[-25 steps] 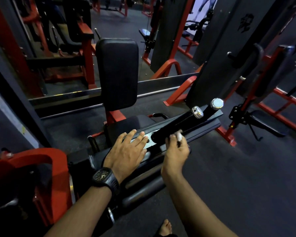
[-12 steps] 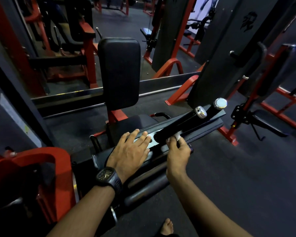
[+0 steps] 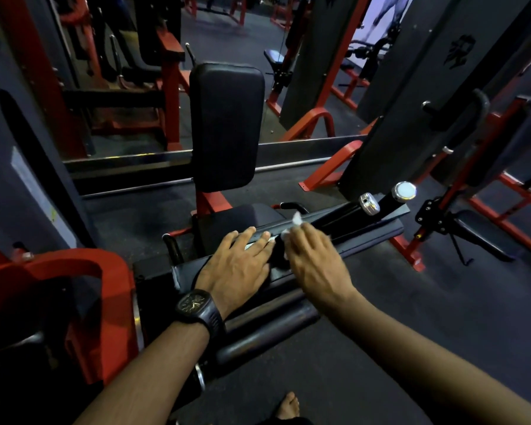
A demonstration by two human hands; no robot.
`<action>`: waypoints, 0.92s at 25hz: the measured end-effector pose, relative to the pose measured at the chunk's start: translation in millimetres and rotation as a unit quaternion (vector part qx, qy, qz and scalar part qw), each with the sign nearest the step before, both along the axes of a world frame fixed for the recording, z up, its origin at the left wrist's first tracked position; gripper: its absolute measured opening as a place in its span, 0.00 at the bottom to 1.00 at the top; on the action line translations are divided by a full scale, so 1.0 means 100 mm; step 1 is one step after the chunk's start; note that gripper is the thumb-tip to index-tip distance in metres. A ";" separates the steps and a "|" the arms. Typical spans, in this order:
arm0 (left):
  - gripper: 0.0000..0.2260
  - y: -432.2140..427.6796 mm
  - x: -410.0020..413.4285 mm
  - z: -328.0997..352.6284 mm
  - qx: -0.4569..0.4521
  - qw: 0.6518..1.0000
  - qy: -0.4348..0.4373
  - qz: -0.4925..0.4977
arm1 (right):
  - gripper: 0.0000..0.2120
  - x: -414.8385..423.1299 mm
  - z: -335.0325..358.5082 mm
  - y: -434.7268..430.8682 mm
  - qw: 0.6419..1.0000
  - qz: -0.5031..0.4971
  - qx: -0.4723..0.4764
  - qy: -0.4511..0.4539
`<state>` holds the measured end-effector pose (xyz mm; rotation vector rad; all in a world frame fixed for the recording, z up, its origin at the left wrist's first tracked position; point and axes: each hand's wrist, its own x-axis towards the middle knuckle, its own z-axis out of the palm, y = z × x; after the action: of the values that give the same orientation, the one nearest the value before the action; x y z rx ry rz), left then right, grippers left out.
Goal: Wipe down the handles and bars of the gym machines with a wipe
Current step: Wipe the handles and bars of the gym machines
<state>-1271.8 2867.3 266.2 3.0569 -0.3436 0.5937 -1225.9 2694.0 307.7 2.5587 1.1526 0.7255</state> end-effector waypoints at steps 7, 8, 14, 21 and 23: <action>0.24 -0.01 0.02 0.01 0.007 1.000 0.005 -0.001 | 0.23 0.08 0.19 -0.04 0.991 0.000 -0.127 -0.034; 0.24 -0.01 0.02 0.01 0.008 1.000 0.006 -0.003 | 0.23 0.11 0.20 -0.04 0.990 0.012 -0.135 -0.045; 0.24 -0.01 0.00 0.02 0.012 1.000 0.017 -0.003 | 0.22 0.15 0.24 -0.06 0.988 -0.029 -0.144 -0.053; 0.20 0.00 0.01 0.00 0.014 1.000 0.025 -0.003 | 0.17 0.16 0.28 0.02 0.986 -0.070 -0.142 -0.051; 0.20 0.00 0.02 0.00 0.016 1.000 0.021 -0.008 | 0.16 0.20 0.30 -0.03 0.987 -0.033 -0.150 -0.037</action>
<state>-1270.3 2867.2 266.2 3.0894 -0.3790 0.5267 -1206.0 2691.5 337.2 2.2891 1.0595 0.5766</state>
